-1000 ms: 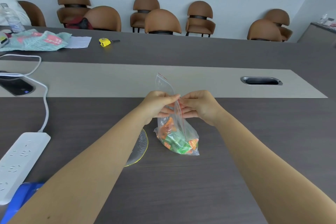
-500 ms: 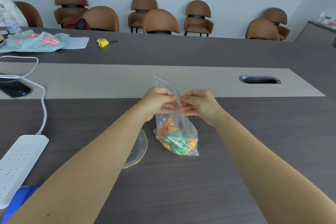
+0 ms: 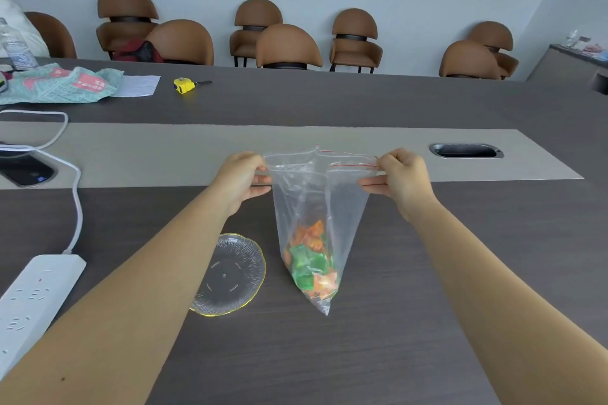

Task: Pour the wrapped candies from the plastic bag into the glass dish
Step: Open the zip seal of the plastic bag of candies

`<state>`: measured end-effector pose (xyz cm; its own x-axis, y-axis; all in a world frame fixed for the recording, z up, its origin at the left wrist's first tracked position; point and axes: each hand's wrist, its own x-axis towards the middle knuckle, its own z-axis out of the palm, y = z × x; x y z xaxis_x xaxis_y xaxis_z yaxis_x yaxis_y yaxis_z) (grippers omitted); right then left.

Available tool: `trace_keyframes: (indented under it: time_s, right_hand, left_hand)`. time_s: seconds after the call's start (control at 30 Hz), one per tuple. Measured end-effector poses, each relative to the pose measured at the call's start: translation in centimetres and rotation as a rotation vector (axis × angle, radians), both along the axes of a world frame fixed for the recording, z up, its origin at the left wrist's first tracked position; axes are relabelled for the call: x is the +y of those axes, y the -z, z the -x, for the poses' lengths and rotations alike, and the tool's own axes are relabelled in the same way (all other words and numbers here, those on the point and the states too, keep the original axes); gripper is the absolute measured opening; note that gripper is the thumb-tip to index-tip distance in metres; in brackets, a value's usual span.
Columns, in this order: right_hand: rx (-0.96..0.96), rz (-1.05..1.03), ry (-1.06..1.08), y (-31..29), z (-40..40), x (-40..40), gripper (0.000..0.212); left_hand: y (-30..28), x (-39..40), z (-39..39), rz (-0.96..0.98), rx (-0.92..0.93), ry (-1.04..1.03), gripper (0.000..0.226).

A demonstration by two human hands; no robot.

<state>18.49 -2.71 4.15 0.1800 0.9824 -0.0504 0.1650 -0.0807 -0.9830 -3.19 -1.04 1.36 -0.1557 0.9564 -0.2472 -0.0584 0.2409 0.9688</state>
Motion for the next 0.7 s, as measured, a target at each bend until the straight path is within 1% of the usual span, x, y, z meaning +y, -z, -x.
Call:
trace_keyframes:
  time_s: [0.07,0.13,0.17,0.23,0.27,0.3,0.33,0.4,0.43,0.47,0.53,0.6,0.63,0.7]
  right_hand:
    - [0.062,0.009,-0.003,0.0,-0.1,-0.1,0.025]
    - [0.082,0.013,-0.026,0.0,0.0,-0.2,0.025]
    - [0.103,0.013,-0.061,0.1,0.1,-0.3,0.022]
    - [0.135,0.02,-0.18,0.3,0.3,-0.4,0.012]
    - [0.09,0.021,-0.217,0.4,0.3,-0.4,0.014]
    - [-0.012,0.01,-0.226,0.6,0.4,-0.4,0.021]
    - [-0.139,-0.015,-0.217,0.7,0.6,-0.6,0.024]
    - [-0.343,-0.065,-0.152,0.4,1.2,-0.9,0.01]
    - [-0.417,-0.088,-0.125,0.2,1.5,-1.1,0.013]
    - [-0.472,-0.108,-0.102,0.0,1.8,-1.3,0.021]
    - [-0.536,-0.145,-0.084,-0.4,2.3,-1.8,0.027]
    - [-0.527,-0.171,-0.075,-0.8,2.8,-2.5,0.027]
    - [-0.512,-0.18,-0.067,-0.9,3.1,-2.8,0.028]
    - [-0.496,-0.2,-0.046,-1.1,3.6,-3.6,0.031]
  left_hand:
    - [0.1,0.4,0.8,0.003,-0.013,-0.065,0.022]
    - [0.1,0.6,1.2,-0.008,-0.049,-0.095,0.022]
    - [0.1,0.6,1.2,-0.017,-0.076,-0.093,0.021]
    - [0.3,0.3,1.0,-0.034,-0.122,-0.059,0.018]
    - [0.5,0.0,0.8,-0.039,-0.126,-0.041,0.015]
    - [0.9,-0.4,0.6,-0.041,-0.116,-0.021,0.013]
    - [1.3,-0.9,0.3,-0.043,-0.084,0.007,0.019]
    - [2.4,-2.0,-0.4,-0.046,0.051,0.094,0.044]
    - [3.0,-2.6,-0.8,-0.043,0.137,0.155,0.054]
    - [3.4,-3.1,-1.3,-0.043,0.203,0.218,0.063]
    - [4.1,-3.8,-2.1,-0.05,0.237,0.312,0.072]
    - [4.8,-4.2,-2.8,-0.064,0.218,0.372,0.077]
    - [4.8,-4.4,-3.1,-0.073,0.195,0.388,0.073]
    - [4.5,-4.7,-3.5,-0.103,0.157,0.37,0.053]
